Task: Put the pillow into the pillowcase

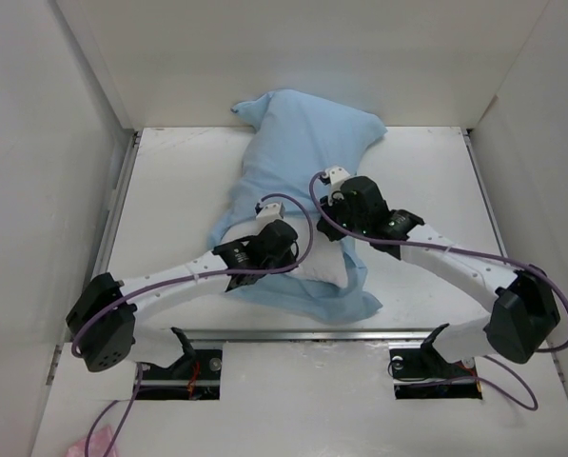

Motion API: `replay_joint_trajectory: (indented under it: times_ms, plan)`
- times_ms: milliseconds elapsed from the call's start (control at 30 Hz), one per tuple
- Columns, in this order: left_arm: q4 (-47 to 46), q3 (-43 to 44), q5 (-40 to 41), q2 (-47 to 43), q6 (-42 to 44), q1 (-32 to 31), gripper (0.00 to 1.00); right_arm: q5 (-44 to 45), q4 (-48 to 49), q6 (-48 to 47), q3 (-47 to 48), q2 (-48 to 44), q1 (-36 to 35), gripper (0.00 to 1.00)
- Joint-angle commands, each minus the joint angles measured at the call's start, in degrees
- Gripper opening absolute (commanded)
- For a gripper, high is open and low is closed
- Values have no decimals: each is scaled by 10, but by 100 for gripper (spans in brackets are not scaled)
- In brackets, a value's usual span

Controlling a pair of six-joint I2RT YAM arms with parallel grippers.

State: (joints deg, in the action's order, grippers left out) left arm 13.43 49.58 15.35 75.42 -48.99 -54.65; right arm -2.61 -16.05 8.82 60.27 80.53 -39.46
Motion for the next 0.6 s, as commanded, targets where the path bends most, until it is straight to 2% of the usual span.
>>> replay_joint_trajectory:
  times_ms: [0,200,567]
  plan:
    - [-55,-4,22,9,-4,17,0,1,28,0,26,-55,-1,0]
    - [-97,16,36,48,14,43,0,-61,-22,23,11,-167,-1,0]
    - [-148,87,47,101,25,101,0,-165,-129,68,-67,-280,-25,0]
